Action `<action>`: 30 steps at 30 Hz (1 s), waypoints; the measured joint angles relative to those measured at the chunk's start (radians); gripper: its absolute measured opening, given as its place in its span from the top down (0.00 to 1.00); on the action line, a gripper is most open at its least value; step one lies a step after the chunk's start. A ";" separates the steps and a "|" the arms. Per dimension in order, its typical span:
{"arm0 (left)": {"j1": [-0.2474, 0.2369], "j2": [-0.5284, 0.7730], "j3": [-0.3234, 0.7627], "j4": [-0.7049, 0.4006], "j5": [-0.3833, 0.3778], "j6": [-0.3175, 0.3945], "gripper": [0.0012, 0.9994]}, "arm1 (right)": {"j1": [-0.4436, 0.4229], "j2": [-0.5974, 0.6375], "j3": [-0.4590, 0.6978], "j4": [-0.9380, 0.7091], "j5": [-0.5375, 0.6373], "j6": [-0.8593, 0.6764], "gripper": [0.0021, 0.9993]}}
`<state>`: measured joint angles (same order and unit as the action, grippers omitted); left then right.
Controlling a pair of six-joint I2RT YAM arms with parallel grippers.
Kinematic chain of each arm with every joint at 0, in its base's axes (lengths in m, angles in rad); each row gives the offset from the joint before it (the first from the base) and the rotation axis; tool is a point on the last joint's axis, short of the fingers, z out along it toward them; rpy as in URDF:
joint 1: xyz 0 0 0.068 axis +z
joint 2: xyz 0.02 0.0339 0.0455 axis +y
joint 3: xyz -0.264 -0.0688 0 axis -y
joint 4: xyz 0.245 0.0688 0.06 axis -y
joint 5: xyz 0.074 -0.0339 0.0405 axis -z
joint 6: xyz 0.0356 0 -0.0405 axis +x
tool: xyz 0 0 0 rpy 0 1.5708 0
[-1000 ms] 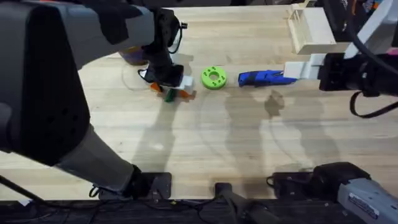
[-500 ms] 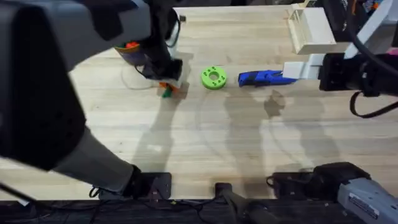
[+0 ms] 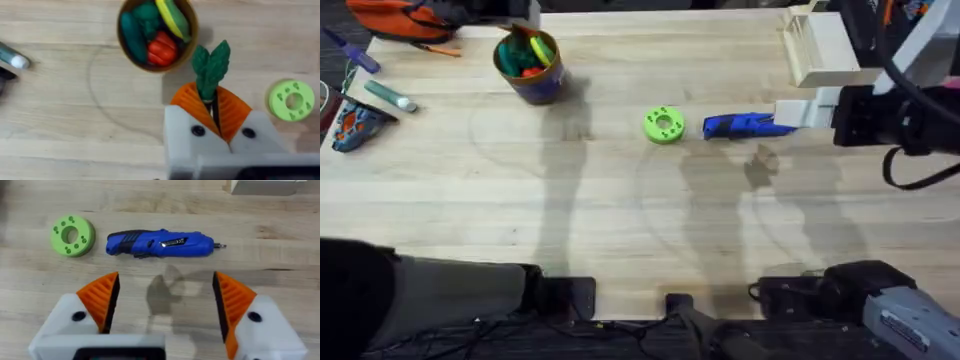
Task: Pick up the gripper from the table and insert it into the empty holder that is missing its gripper. Then pick up a screw, insert it into the mounting hole, and use the screwdriver to tighten it. Finally, clean up the table by picking up the vegetable and placing it into the bucket.
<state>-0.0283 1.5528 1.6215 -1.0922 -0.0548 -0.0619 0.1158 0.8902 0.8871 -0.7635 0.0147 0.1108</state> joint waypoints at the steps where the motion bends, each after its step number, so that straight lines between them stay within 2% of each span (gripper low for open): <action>1: 0.012 0.005 0.000 0.014 -0.002 0.005 0.98 | 0.000 0.000 0.000 0.000 0.000 0.000 0.01; 9: 0.085 0.122 -0.001 0.177 -0.016 0.028 0.98 | 0.000 0.000 0.000 0.000 0.000 0.000 0.01; 14: 0.089 0.246 -0.001 0.269 -0.018 0.029 0.98 | 0.000 0.000 0.000 0.000 0.000 0.000 0.01; 17: 0.088 0.300 -0.001 0.285 -0.018 0.029 0.98 | 0.000 0.000 0.000 0.000 0.000 0.000 0.01; 25: 0.088 0.322 -0.001 0.285 -0.018 0.029 0.97 | 0.000 0.000 0.000 0.000 0.000 0.000 0.01; 26: 0.088 0.322 -0.001 0.284 -0.019 0.036 0.89 | 0.000 0.000 0.000 0.000 0.000 0.000 0.01; 30: 0.088 0.322 -0.001 0.283 -0.018 0.036 0.26 | 0.000 0.000 0.000 0.000 0.000 0.000 0.01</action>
<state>0.0597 1.8744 1.6203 -0.8088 -0.0727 -0.0263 0.1158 0.8904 0.8871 -0.7635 0.0147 0.1108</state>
